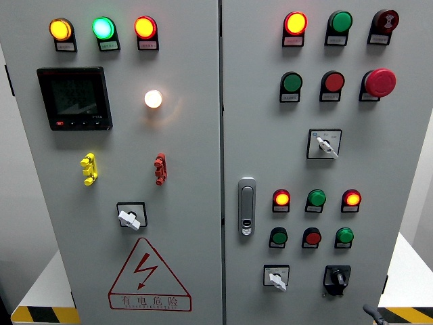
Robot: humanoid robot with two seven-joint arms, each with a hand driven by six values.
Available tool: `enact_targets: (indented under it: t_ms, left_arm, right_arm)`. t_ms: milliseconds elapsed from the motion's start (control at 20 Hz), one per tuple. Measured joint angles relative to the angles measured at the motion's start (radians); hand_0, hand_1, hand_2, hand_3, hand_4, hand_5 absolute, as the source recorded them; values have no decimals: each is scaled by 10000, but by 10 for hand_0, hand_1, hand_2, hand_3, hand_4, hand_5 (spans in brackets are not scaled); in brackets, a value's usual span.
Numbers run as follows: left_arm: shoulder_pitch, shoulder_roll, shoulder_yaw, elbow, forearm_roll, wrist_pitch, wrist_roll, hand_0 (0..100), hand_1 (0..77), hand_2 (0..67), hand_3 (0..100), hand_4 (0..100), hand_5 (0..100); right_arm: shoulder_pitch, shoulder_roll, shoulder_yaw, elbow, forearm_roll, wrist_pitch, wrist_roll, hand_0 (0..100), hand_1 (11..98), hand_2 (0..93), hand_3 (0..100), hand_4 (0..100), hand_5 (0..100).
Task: Trip black knob to open circuit
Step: 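Raise the right hand toward the black rotary knob at the bottom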
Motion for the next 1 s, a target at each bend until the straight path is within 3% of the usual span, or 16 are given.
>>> enact_targets:
  t_ms: [1000]
  left_arm:
    - [0, 0, 0, 0, 0, 0, -2, 0, 32, 127, 214, 66, 16]
  right_arm:
    - [1188, 0, -223, -1217, 36, -15, -14, 788, 538, 68, 859, 871, 1000]
